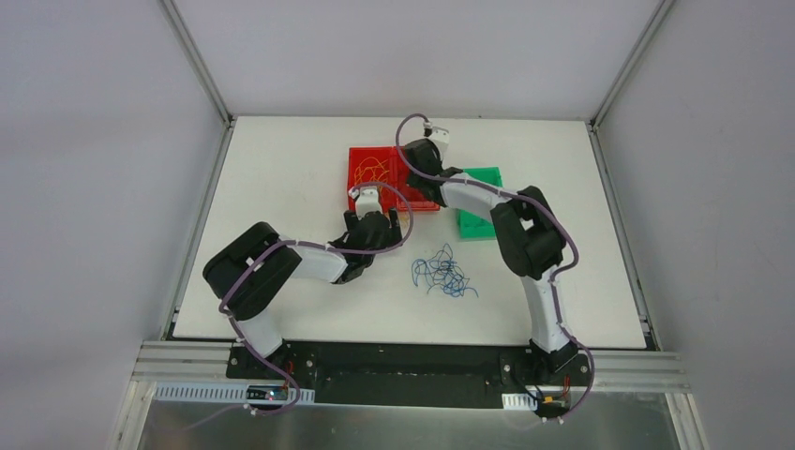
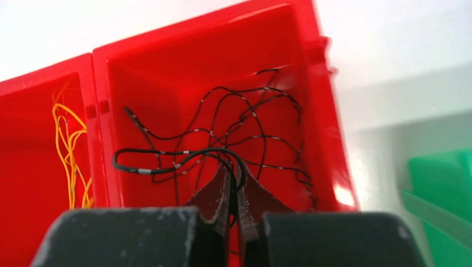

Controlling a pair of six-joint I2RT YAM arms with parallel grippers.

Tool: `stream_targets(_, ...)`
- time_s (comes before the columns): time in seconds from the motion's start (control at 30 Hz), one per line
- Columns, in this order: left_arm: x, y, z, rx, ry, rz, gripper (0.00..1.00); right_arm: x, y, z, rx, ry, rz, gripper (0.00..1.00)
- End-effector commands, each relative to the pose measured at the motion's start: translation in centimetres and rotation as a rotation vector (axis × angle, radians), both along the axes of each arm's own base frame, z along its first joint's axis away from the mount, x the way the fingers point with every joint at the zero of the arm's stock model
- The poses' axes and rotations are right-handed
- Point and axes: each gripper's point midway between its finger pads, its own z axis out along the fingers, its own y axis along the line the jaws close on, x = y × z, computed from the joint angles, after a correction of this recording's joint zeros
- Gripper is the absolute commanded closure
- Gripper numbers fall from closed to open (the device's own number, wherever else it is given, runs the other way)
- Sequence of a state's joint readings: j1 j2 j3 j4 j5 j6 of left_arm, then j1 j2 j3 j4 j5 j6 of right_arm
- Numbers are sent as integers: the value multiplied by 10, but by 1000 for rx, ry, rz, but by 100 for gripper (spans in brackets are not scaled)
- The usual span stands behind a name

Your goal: Untangle the cables

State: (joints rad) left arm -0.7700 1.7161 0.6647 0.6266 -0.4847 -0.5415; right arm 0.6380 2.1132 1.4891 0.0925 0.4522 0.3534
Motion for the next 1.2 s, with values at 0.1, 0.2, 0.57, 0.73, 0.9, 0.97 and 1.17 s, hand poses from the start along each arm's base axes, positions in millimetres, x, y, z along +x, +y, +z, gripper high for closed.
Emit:
stream_targets(0.1, 16, -10, 7, -40, -2, 2, 21, -1, 20, -37, -35, 286, 56, 100)
stream_targets(0.2, 24, -16, 8, -40, 3, -4, 21, -2, 25, -48, -8, 350, 79, 100)
stream_targets(0.57, 48, -16, -12, 8, 47, 31, 38, -25, 21, 1, 83, 283, 117, 52)
stream_targets(0.73, 53, -11, -15, 25, 49, 38, 99, -42, 11, 33, 81, 214, 130, 27)
stream_targets(0.9, 38, -6, -12, 20, 55, 3, 100, -53, 5, 59, 66, 182, 152, 20)
stream_targets(0.97, 31, -4, -9, 14, 56, -18, 100, -55, 2, 63, 54, 176, 154, 20)
stream_targets(1.17, 7, 15, 16, 7, 29, -38, 100, -56, -4, 68, 41, 155, 150, 20)
